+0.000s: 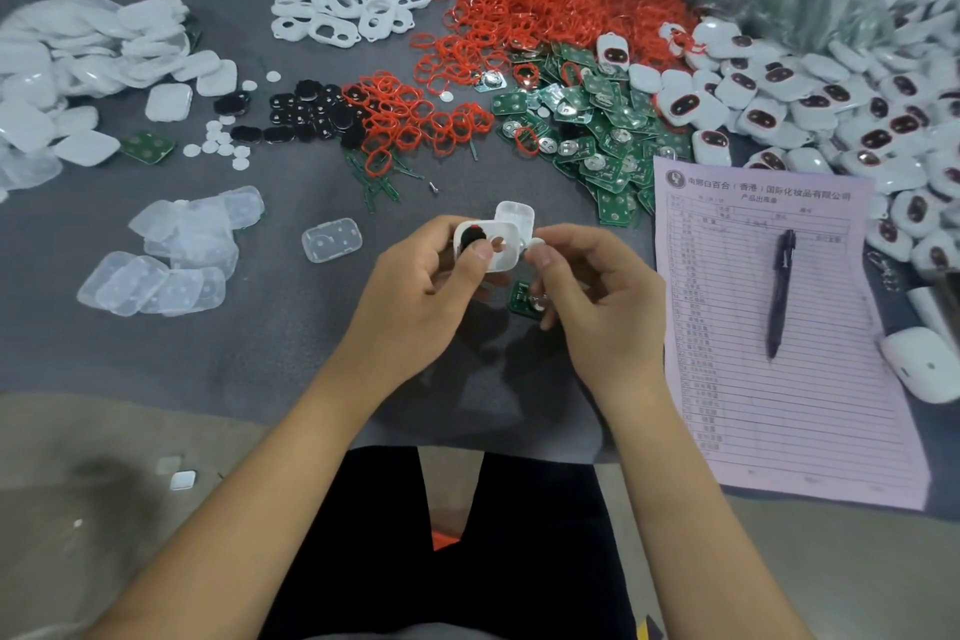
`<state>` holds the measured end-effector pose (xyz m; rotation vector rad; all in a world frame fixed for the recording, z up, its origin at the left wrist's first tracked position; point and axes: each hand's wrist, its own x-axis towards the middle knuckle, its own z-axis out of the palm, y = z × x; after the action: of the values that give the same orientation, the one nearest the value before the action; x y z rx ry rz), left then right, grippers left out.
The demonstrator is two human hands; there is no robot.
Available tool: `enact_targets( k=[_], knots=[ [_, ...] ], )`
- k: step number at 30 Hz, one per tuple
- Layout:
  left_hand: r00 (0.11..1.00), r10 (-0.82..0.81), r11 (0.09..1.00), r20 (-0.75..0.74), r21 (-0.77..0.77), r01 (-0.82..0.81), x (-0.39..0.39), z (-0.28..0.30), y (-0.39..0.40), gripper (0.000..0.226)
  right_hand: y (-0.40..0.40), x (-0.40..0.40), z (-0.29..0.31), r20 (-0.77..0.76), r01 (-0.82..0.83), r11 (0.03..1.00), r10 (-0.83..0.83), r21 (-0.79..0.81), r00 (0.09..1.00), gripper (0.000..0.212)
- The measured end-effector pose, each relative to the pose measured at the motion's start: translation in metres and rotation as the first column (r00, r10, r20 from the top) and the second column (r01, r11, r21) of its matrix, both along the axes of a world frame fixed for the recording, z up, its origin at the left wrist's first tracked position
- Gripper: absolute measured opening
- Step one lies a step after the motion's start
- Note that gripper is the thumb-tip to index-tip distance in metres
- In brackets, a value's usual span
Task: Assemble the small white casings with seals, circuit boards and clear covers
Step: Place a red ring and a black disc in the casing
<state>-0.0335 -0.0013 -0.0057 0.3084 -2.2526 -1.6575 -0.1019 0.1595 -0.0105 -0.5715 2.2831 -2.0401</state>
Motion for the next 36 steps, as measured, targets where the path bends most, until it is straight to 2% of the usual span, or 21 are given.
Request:
enact_targets(
  k=[7, 11, 20, 33, 36],
  knots=[
    [0.999, -0.033, 0.999, 0.024, -0.038, 0.034, -0.0015, -0.0054, 0.0019, 0.013, -0.0001, -0.0005, 0.0048, -0.18, -0.021, 0.986, 0.051, 0.165, 0.982, 0.008],
    [0.997, -0.062, 0.992, 0.035, -0.107, 0.066, -0.0009, -0.0087, 0.003, 0.017, -0.0026, 0.0004, 0.005, -0.184, 0.018, 0.984, 0.016, 0.179, 0.983, 0.012],
    [0.992, -0.123, 0.99, 0.022, -0.069, 0.125, -0.0033, -0.0101, 0.0008, 0.015, -0.0048, 0.0039, 0.003, -0.278, 0.095, 0.968, -0.028, 0.232, 0.96, 0.003],
    [0.989, -0.147, 0.983, 0.034, -0.108, 0.149, -0.0027, -0.0096, 0.0024, 0.018, -0.0056, 0.004, 0.0001, -0.24, 0.152, 0.961, -0.096, 0.229, 0.966, 0.015],
    [0.988, -0.152, 0.982, 0.012, -0.107, 0.153, -0.0028, -0.0083, 0.0031, 0.015, -0.0056, 0.0042, -0.001, -0.195, 0.096, 0.971, -0.053, 0.217, 0.979, 0.017]
  ],
)
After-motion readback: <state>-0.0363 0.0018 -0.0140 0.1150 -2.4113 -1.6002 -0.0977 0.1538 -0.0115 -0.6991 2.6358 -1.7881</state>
